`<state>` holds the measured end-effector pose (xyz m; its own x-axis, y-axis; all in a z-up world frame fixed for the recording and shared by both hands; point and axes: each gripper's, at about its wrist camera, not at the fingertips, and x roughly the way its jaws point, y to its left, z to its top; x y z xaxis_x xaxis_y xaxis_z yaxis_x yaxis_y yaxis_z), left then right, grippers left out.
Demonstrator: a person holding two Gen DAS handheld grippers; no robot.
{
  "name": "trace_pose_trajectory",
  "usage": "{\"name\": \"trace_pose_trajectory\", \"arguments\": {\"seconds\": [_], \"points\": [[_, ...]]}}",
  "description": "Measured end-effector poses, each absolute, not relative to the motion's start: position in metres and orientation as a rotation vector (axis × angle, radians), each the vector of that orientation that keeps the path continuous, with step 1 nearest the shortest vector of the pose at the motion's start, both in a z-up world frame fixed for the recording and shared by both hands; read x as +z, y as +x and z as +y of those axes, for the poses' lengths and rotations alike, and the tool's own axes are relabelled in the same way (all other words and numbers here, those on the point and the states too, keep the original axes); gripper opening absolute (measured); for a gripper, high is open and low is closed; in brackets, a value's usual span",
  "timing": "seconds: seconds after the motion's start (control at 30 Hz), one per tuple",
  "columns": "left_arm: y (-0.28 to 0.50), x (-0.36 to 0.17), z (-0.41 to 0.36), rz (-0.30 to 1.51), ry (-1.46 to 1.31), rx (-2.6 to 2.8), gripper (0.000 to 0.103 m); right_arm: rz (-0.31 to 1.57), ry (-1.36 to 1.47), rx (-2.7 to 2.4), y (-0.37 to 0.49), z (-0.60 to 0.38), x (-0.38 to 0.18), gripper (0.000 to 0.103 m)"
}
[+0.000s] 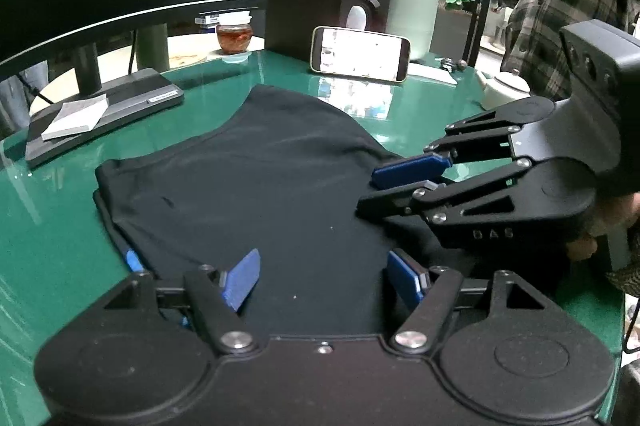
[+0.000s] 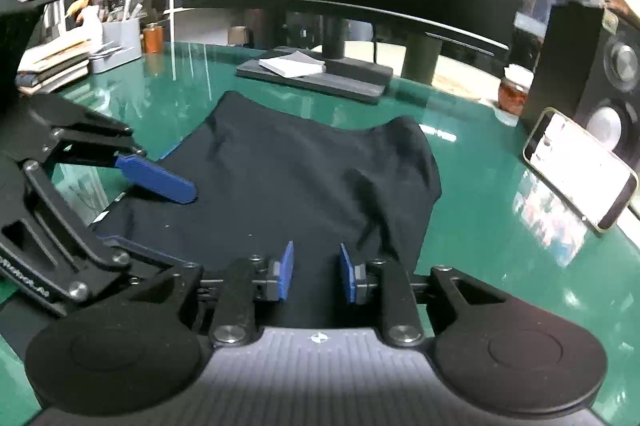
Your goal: Fold clothes
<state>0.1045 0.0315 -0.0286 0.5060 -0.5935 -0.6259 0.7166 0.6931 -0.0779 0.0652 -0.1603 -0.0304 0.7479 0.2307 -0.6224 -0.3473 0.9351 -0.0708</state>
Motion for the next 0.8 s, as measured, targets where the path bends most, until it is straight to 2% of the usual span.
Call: {"name": "trace_pose_trajectory", "arguments": {"seconds": [0.53,0.8], "points": [[0.117,-0.010,0.037,0.611,0.161,-0.759,0.070,0.631,-0.193,0.296,0.067,-0.160,-0.025,0.032],[0.129,-0.025,0.030,0.678,0.177,-0.752,0.070,0.657,-0.241,0.322,0.093,-0.150,-0.027,0.032]]}}
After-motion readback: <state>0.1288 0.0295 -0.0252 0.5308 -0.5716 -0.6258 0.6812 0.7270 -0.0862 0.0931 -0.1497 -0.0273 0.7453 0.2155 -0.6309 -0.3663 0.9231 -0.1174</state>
